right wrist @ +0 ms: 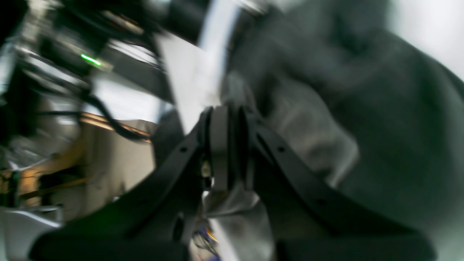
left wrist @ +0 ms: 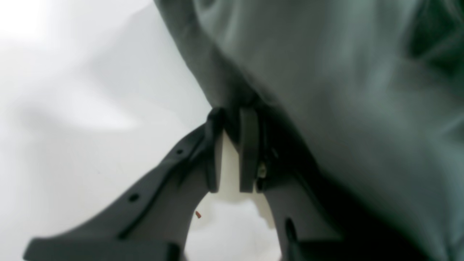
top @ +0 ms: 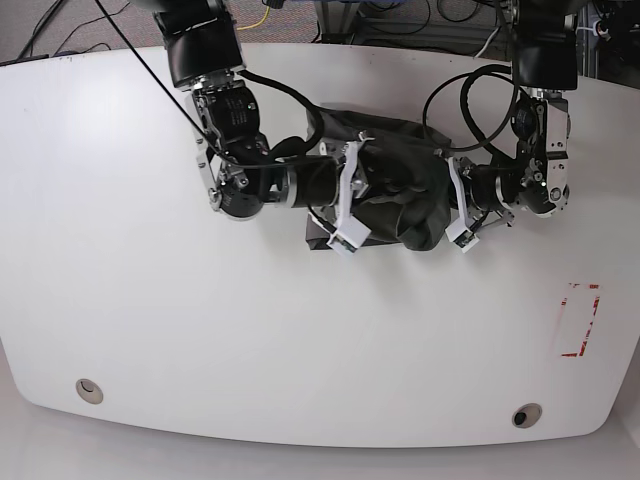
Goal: Layout the t-shirt on the table in an organized manner, then fold the t-shirt properly
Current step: 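Press the folded end onto the bundle with the right gripper beside the left gripper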
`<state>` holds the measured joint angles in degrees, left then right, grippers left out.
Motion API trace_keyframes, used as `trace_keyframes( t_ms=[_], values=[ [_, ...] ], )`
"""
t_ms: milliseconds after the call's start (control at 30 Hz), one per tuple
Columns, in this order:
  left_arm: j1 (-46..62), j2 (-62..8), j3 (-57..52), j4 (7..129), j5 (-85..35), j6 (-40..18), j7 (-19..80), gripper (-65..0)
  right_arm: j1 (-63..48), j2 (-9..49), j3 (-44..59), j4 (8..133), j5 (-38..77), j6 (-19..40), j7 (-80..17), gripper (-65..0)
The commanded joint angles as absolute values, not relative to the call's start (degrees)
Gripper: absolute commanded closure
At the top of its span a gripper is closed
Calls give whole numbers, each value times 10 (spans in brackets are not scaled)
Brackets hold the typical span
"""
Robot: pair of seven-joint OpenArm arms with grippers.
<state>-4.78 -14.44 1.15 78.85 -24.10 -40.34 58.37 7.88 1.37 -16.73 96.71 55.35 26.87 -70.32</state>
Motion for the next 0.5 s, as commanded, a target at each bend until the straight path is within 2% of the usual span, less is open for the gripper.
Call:
trace_keyframes(
  t_ms=[0, 200, 267, 300, 467],
  values=[
    [-36, -144, 16, 778, -195, -400, 639, -65, 89, -1, -182, 978, 566, 260, -684, -54],
    [-36, -144, 16, 778, -195, -400, 639, -65, 95, -33, -217, 976, 545, 231, -673, -57],
    [-36, -144, 16, 778, -195, -400, 639, -65, 95, -49, -234, 976, 519, 230, -673, -94],
    [-36, -144, 16, 778, -195, -400, 639, -65, 95, -54, -239, 977, 513, 230, -673, -120],
    [-36, -144, 16, 778, -195, -400, 639, -65, 95, -76, -269, 979, 485, 219, -672, -366]
  ],
)
